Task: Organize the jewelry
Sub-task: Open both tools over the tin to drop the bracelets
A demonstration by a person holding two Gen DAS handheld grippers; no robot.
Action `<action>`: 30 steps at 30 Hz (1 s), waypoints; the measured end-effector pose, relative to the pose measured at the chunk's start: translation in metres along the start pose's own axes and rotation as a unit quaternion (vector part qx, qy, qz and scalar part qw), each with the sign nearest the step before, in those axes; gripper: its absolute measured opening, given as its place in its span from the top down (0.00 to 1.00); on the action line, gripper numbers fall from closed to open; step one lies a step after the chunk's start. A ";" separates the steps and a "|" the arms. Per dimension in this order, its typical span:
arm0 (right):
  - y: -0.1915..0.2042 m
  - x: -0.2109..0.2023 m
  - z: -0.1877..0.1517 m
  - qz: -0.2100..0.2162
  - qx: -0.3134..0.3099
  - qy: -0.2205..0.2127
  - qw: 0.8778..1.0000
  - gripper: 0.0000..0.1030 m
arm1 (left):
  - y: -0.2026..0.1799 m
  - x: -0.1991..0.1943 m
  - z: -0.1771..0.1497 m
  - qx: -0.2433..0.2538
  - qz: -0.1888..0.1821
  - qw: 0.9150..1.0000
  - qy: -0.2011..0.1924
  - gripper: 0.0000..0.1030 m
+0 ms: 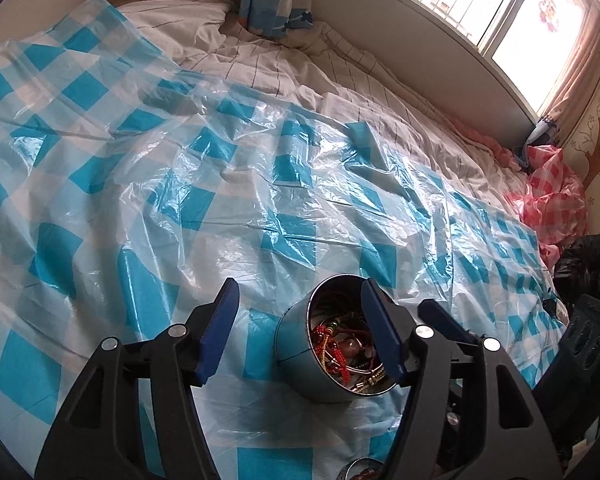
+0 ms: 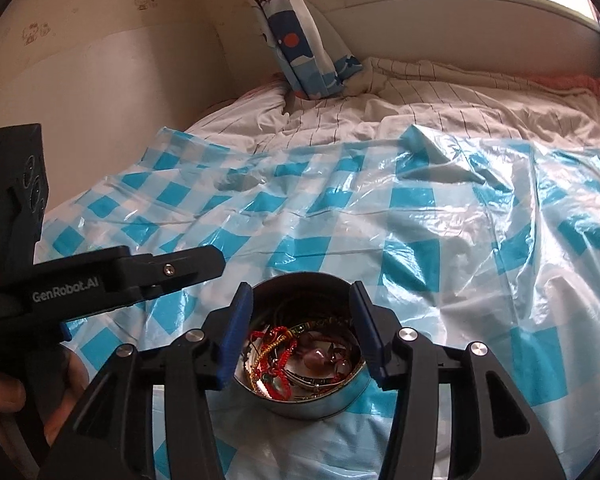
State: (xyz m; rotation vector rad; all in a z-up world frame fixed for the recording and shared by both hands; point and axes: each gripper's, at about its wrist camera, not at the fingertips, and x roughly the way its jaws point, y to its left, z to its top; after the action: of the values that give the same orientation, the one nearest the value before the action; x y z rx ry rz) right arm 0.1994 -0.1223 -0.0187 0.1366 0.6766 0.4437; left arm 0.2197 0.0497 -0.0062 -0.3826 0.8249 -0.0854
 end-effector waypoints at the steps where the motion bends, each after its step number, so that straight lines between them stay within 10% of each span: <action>1: 0.000 -0.001 0.001 -0.003 -0.003 -0.001 1.000 0.48 | 0.000 0.000 0.000 0.002 0.002 1.000 0.000 0.40; 22: -0.039 -0.015 0.005 -0.070 0.019 0.037 0.997 0.31 | -0.004 -0.019 -0.016 0.072 0.049 0.996 0.013 0.34; 30: -0.032 -0.020 -0.020 -0.052 -0.027 0.124 0.991 0.27 | -0.006 -0.021 -0.027 0.096 0.060 0.993 0.037 0.33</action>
State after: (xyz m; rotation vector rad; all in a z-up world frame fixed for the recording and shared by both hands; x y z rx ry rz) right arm 0.1843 -0.1599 -0.0316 -0.0065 0.9105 0.3827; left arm 0.1861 0.0405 -0.0056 -0.1490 0.9029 -0.0665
